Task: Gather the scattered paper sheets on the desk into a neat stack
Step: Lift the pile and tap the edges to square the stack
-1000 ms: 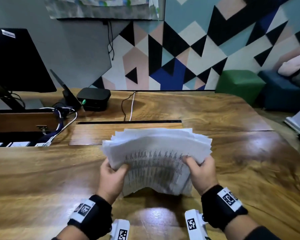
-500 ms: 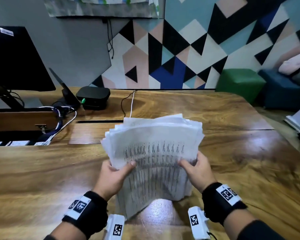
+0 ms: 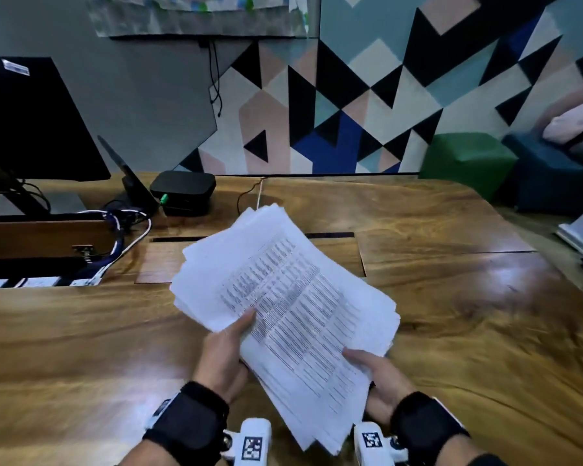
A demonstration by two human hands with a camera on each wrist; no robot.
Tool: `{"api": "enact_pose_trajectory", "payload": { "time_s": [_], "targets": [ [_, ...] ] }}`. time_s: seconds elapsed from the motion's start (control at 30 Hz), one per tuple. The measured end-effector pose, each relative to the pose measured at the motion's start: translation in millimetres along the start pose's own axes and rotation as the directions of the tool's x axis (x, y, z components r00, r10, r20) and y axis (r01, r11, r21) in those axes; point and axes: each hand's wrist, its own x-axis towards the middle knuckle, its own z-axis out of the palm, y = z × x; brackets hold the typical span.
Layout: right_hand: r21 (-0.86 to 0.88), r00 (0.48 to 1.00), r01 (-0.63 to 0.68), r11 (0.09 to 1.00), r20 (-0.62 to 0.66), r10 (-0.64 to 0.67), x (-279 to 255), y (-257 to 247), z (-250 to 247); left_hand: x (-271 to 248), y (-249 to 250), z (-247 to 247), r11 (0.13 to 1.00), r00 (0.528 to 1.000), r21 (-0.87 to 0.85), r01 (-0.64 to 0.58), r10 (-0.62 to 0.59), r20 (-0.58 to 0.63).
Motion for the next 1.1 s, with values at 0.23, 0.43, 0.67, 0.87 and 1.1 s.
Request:
{"api": "enact_pose_trajectory", "payload": {
  "time_s": [0.23, 0.43, 0.67, 0.87, 1.1],
  "targets": [
    [-0.162, 0.964, 0.259, 0.952, -0.027, -0.266, -2.6, -43.9, -33.5, 8.7, 62.3, -59.8, 0.981, 0.974, -0.046, 0.187, -0.179, 0.14],
    [-0.516, 0.764, 0.561, 0.648, 0.022, -0.644, -10.3, -69.4, -17.7, 23.6, 63.9, -39.7, 0.771, 0.985, 0.619, -0.147, 0.057, 0.163],
    [-0.524, 0.583, 0.68, 0.513, -0.039, -0.812, -9.6, -45.6, -12.7, 24.0, 21.1, -41.0, 0.69, 0.899, 0.587, -0.423, 0.402, 0.175],
    [-0.58, 0.518, 0.614, 0.535, -0.215, -0.828, 3.4, -27.1, -23.0, 39.8, -21.6, -52.1, 0.757, 0.88, 0.531, -0.381, 0.473, -0.043],
    [-0.555, 0.419, 0.71, 0.434, -0.161, -0.893, 1.8, -44.9, -23.8, 33.9, 10.9, -48.7, 0.703, 0.79, 0.443, -0.557, 0.613, 0.019]
  ]
}}
